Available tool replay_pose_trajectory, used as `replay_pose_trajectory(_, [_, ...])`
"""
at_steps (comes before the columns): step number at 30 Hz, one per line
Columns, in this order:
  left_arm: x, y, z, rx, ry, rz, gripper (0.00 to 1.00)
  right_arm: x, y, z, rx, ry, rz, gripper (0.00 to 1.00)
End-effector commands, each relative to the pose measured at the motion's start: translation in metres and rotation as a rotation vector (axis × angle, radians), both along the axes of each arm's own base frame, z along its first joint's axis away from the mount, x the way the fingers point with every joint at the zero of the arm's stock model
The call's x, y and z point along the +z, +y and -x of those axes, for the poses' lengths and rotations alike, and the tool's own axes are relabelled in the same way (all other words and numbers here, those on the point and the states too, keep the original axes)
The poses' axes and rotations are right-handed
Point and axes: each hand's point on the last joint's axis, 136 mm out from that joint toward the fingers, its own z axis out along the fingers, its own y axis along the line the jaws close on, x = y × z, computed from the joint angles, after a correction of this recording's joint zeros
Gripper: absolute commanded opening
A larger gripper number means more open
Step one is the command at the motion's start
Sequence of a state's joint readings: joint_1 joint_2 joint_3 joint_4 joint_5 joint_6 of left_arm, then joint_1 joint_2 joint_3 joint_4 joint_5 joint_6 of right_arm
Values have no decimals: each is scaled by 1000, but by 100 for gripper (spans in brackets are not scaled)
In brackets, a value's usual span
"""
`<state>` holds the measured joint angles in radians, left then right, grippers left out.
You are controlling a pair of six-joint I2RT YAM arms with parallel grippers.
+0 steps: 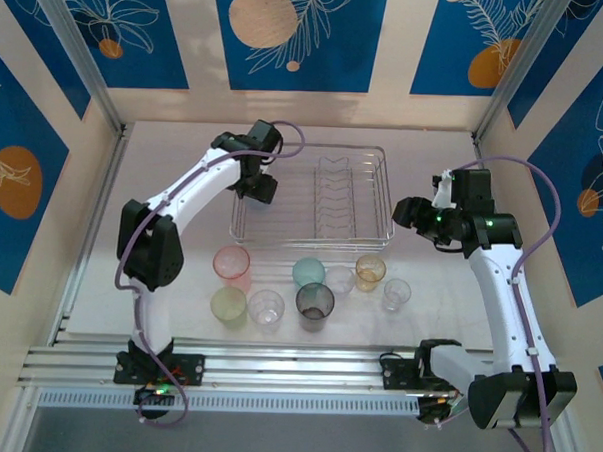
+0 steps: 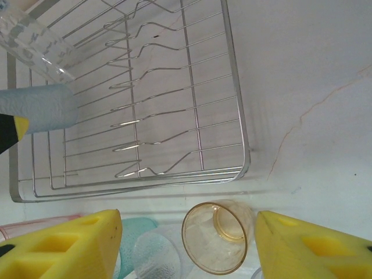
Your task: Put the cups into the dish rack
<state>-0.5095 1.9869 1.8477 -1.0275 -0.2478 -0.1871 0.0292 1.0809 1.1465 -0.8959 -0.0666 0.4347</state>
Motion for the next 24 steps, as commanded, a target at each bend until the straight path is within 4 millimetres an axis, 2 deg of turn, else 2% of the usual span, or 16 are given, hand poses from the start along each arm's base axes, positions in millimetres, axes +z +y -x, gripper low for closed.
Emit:
replay_pose_trajectory(1, [4, 1, -9, -10, -22, -34, 0, -6, -1, 4, 14, 11, 5, 62])
replay_pose_trajectory(3, [1, 0, -10, -11, -18, -36, 1, -7, 1, 5, 22, 14, 1, 62])
replay_pose_trajectory(6, [-2, -1, -12, -11, -11, -43, 15, -9, 5, 6, 43, 22, -15, 62])
replay_pose_trajectory(9, [-6, 0, -14, -10, -7, -60, 40, -8, 11, 8, 74, 29, -35, 63])
replay_pose_trajectory(14, [-10, -1, -18, -15, -4, -68, 70, -7, 24, 15, 134, 37, -47, 65])
replay_pose_trajectory(19, [-3, -1, -20, -29, -32, -78, 97, -3, 36, 25, 177, 23, -6, 72])
replay_pose_trajectory(20, [-1, 0, -22, -29, -47, -80, 100, -2, 40, 28, 192, 26, -6, 72])
replay_pose_trajectory(24, [11, 0, -27, -29, -93, -72, 100, -3, 54, 36, 244, 54, 22, 71])
